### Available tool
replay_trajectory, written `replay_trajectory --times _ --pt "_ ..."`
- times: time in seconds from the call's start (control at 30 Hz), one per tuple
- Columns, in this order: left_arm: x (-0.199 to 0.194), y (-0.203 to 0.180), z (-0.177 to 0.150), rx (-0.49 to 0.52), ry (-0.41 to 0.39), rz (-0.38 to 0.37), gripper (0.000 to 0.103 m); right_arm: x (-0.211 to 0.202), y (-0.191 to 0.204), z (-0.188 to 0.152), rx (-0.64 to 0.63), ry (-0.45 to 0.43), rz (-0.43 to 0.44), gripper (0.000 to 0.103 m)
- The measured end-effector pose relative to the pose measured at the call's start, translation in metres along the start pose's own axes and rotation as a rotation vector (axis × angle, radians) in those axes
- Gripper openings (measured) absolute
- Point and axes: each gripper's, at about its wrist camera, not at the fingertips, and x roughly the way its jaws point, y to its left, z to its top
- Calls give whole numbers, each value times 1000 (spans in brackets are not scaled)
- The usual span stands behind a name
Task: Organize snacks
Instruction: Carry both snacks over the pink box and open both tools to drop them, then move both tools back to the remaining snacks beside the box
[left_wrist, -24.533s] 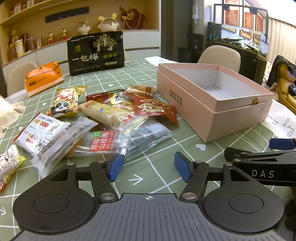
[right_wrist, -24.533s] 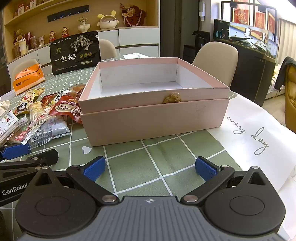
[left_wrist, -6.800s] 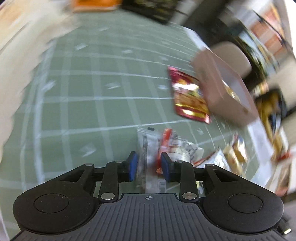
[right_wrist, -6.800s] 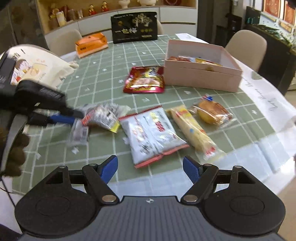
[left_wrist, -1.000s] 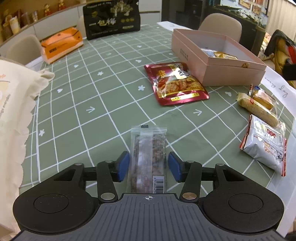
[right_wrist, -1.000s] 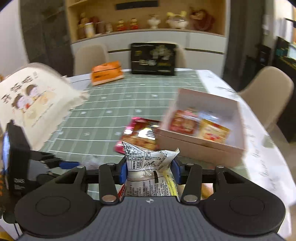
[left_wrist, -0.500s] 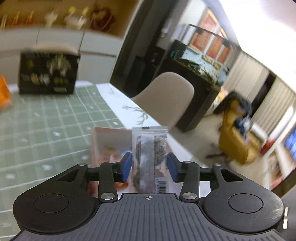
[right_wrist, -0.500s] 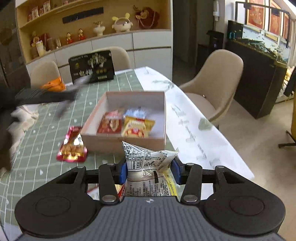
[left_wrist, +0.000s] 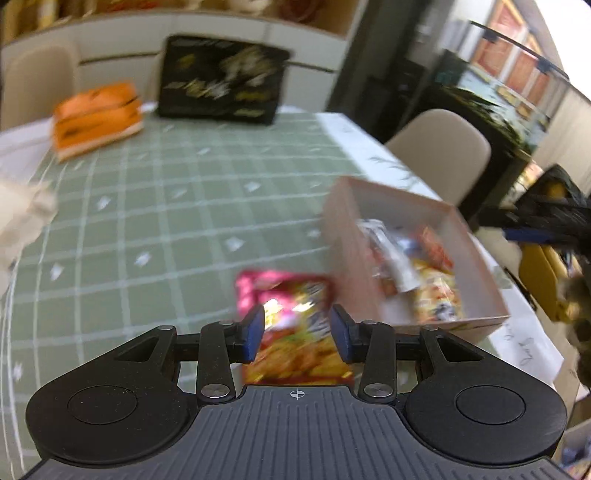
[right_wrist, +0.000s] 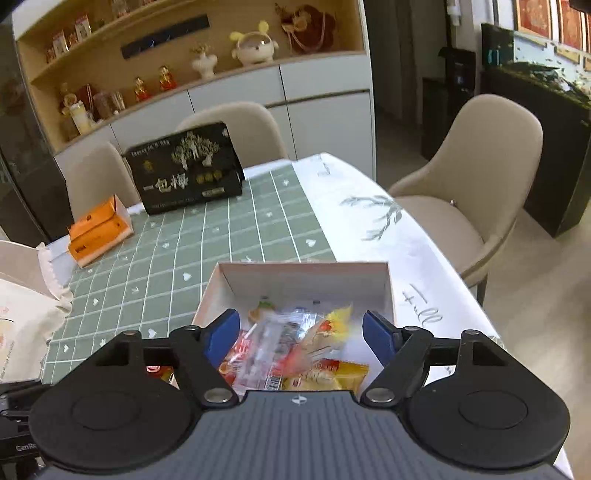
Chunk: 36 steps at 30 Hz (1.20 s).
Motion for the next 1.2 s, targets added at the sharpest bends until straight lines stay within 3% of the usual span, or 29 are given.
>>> replay_trajectory --times 0.07,0.13,0.27,0.37,0.43,0.57,0.6,0.63,0.67,0.73,0.8,0.9,1.0,1.07,1.2 --pt "3 9 -8 -27 35 2 44 -8 3 -16 4 20 52 75" --pt "1 2 -20 6 61 -55 44 -18 10 -40 -28 50 56 75" --pt "-2 -48 -63 209 140 -219 44 -36 13 -100 -101 137 -22 75" --pt "-8 -81 -97 317 188 -242 44 -54 8 -138 -96 185 -101 75" --pt "-16 -93 -112 323 222 -216 44 -67 1 -154 -51 195 -127 75" --pt "-21 -80 -124 219 337 -288 44 -82 -6 -181 17 196 -112 71" --pt "-19 -77 -126 212 340 -281 44 -81 -2 -188 -2 201 -120 66" --pt "-21 -74 -129 216 330 -259 44 -78 1 -192 -17 209 -130 52" --pt "-21 -69 -129 211 318 -229 44 -72 6 -196 -26 225 -134 45" --pt "-28 -58 -128 172 292 -202 44 -63 16 -201 -16 239 -123 42" --pt "-34 -47 -126 154 270 -170 44 -60 31 -200 -3 234 -80 42" --pt "-38 -38 -123 165 245 -113 44 -56 62 -202 -20 267 80 42" --pt "-42 -32 -120 157 238 -100 44 -60 84 -200 -93 232 73 46" --pt "-39 -33 -122 162 243 -90 44 -59 85 -190 -99 197 43 56" --pt "-43 -35 -125 175 250 -80 44 -35 77 -167 -72 160 -9 56"
